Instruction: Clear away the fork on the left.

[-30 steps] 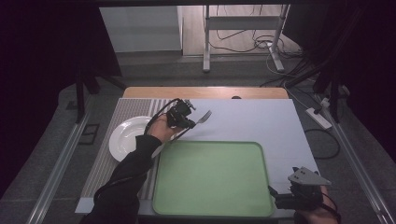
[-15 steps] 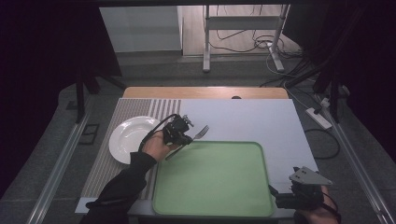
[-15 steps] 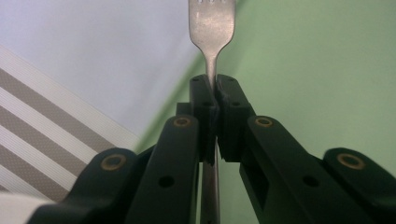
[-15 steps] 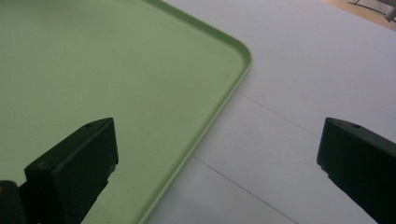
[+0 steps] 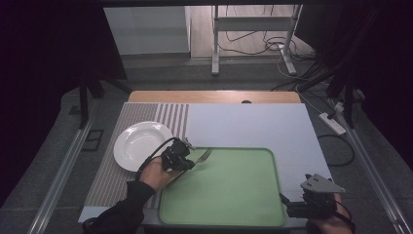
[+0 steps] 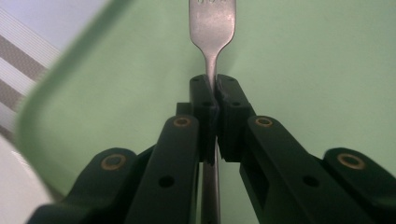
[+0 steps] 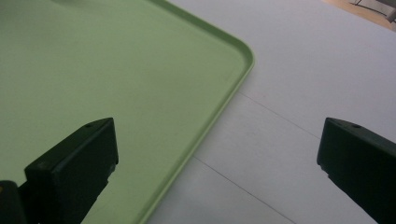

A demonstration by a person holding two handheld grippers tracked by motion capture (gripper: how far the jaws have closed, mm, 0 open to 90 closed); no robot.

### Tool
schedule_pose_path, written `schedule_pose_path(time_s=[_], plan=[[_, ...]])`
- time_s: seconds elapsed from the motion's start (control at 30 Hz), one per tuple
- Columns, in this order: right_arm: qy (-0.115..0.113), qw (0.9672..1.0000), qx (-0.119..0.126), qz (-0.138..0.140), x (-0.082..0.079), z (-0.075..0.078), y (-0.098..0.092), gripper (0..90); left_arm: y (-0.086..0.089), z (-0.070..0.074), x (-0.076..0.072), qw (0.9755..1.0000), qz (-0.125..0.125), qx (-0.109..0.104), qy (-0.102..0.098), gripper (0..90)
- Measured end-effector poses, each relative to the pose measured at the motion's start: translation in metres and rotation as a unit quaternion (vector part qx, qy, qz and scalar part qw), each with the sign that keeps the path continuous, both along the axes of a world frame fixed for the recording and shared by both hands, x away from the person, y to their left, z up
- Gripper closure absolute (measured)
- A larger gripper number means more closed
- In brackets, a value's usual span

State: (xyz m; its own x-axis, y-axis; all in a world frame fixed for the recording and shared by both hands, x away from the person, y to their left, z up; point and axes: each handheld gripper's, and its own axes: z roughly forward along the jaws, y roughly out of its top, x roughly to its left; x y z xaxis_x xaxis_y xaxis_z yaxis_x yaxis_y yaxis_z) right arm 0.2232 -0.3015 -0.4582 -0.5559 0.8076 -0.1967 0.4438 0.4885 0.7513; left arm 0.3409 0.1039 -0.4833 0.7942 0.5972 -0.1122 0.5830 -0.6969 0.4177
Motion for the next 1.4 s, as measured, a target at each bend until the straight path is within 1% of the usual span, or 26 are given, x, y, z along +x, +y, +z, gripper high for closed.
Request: schedule_pose_path(time_s=[0.03, 0.1, 0.13, 0.27, 0.37, 0.4, 0.43, 0.47, 0.5, 0.57, 0.63, 0.67, 0.7, 0.73, 0.77, 0.87, 0.9, 1.0, 1.07, 1.13, 1.17, 1.27, 1.4], plan=[[-0.002, 1.0000, -0.001, 0.000, 0.000, 0.000, 0.000, 0.0, -0.001, -0.001, -0.003, 1.0000, 0.003, 0.001, 0.000, 86.7], [-0.001, 1.0000, -0.004, 0.002, 0.000, 0.000, 0.001, 0.0, -0.003, -0.003, -0.009, 1.0000, 0.007, -0.001, 0.007, 86.7], [-0.001, 1.0000, -0.003, 0.003, 0.000, 0.000, 0.001, 0.0, -0.004, -0.005, -0.013, 0.9999, 0.011, -0.008, 0.011, 86.7], [-0.001, 1.0000, -0.003, 0.004, 0.000, 0.000, 0.001, 0.0, -0.009, -0.009, -0.022, 0.9996, 0.010, -0.014, 0.022, 86.5], [-0.001, 1.0000, -0.002, 0.006, 0.000, 0.000, 0.001, 0.0, -0.014, -0.018, -0.024, 0.9996, 0.000, -0.006, 0.029, 86.1], [-0.001, 1.0000, -0.003, 0.007, 0.000, 0.000, 0.001, 0.0, -0.018, -0.022, -0.024, 0.9993, -0.015, 0.001, 0.034, 84.8], [-0.001, 1.0000, -0.003, 0.007, 0.000, 0.000, 0.001, 0.0, -0.018, -0.022, -0.024, 0.9993, -0.015, 0.001, 0.034, 82.7], [-0.002, 1.0000, -0.003, 0.007, 0.000, 0.000, 0.001, 0.0, -0.019, -0.022, -0.024, 0.9993, -0.018, 0.000, 0.032, 82.7], [-0.002, 1.0000, -0.003, 0.006, 0.000, 0.000, 0.001, 0.0, -0.020, -0.020, -0.024, 0.9995, -0.019, -0.005, 0.026, 79.4], [-0.003, 1.0000, -0.002, 0.004, 0.000, 0.000, 0.001, 0.0, -0.019, -0.014, -0.024, 0.9995, -0.021, -0.019, 0.014, 78.8], [-0.002, 1.0000, 0.000, 0.002, 0.000, 0.000, 0.000, 0.0, -0.019, -0.008, -0.024, 0.9988, -0.021, -0.044, 0.006, 85.0], [-0.002, 1.0000, 0.000, 0.002, 0.000, 0.000, 0.000, 0.0, -0.019, -0.007, -0.024, 0.9982, -0.029, -0.053, 0.007, 89.1], [-0.002, 1.0000, 0.000, 0.002, 0.000, 0.000, 0.000, 0.0, -0.021, -0.007, -0.024, 0.9978, -0.036, -0.055, 0.013, 89.2], [-0.002, 1.0000, 0.000, 0.002, 0.000, 0.000, 0.000, 0.0, -0.023, -0.009, -0.024, 0.9974, -0.046, -0.052, 0.020, 89.2], [-0.003, 1.0000, -0.001, 0.002, 0.000, 0.000, 0.000, 0.0, -0.025, -0.011, -0.024, 0.9975, -0.051, -0.044, 0.021, 89.2], [-0.003, 1.0000, -0.002, 0.002, 0.000, 0.000, 0.001, 0.0, -0.029, -0.019, -0.023, 0.9980, -0.054, -0.021, 0.024, 89.2], [-0.003, 1.0000, -0.001, 0.002, 0.000, 0.000, 0.001, 0.0, -0.029, -0.021, -0.021, 0.9981, -0.054, -0.016, 0.027, 89.2], [-0.003, 1.0000, 0.000, 0.001, 0.000, 0.000, 0.000, 0.0, -0.027, -0.024, -0.017, 0.9982, -0.046, -0.022, 0.033, 89.2], [-0.002, 1.0000, 0.001, 0.002, 0.000, 0.000, 0.000, 0.0, -0.025, -0.024, -0.014, 0.9987, -0.041, -0.013, 0.028, 89.2], [-0.002, 1.0000, 0.001, 0.001, 0.000, 0.000, 0.000, 0.0, -0.022, -0.025, -0.012, 0.9990, -0.034, -0.010, 0.027, 89.2], [-0.002, 1.0000, 0.001, 0.001, 0.000, 0.000, 0.000, 0.0, -0.019, -0.025, -0.011, 0.9991, -0.028, -0.012, 0.028, 89.2], [-0.002, 1.0000, 0.002, 0.001, 0.000, 0.000, 0.000, 0.0, -0.011, -0.025, -0.006, 0.9996, -0.008, -0.010, 0.026, 89.2], [-0.002, 1.0000, 0.002, 0.001, 0.000, 0.000, 0.000, 0.0, 0.000, -0.026, -0.002, 0.9995, 0.010, -0.011, 0.027, 89.2]])
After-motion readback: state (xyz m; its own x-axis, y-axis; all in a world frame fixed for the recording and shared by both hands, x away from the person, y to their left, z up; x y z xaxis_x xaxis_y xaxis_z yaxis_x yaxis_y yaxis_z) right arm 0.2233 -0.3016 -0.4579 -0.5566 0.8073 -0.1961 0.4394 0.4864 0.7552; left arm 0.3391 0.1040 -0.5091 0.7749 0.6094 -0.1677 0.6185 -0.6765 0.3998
